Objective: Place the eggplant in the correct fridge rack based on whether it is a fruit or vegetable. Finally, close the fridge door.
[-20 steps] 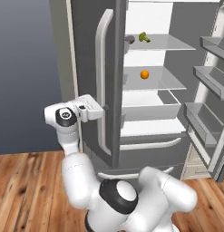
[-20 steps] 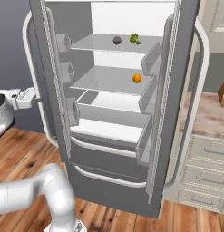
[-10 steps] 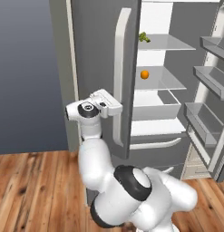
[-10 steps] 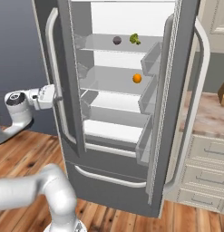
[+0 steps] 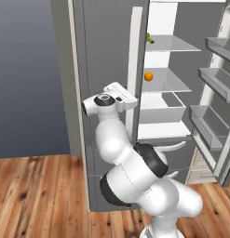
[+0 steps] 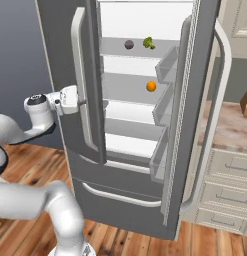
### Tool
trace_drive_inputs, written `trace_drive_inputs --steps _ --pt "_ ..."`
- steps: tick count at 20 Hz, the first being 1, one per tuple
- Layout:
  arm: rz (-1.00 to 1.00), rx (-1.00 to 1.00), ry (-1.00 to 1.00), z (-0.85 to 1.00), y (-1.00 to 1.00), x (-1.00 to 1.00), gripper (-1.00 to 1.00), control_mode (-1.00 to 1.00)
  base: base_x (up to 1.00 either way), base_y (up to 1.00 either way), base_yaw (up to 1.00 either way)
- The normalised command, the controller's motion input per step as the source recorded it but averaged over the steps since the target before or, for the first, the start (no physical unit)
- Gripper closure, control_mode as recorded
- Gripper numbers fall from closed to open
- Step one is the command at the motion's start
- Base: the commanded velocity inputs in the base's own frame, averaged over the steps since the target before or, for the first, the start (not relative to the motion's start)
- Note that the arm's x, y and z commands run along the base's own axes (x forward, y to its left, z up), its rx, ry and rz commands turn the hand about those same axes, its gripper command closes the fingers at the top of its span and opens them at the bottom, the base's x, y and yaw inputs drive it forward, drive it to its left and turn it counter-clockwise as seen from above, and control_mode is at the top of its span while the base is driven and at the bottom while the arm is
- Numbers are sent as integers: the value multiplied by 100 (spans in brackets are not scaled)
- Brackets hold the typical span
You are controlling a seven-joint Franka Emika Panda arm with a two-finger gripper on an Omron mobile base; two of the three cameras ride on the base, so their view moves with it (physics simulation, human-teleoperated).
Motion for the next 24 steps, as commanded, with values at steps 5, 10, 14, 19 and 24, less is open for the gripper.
trace_drive_inputs --steps 5,10,14,19,24 --pt "0 1 -9 53 -25 50 -100 -100 0 0 0" --pt "0 0 -7 34 -26 49 -100 -100 0 0 0" --pt "0 0 -2 19 -26 54 -100 -100 0 0 0" --pt "-1 2 3 8 -13 28 -100 -100 0 0 0" --pt "-3 4 6 8 -2 35 -100 -100 0 0 0"
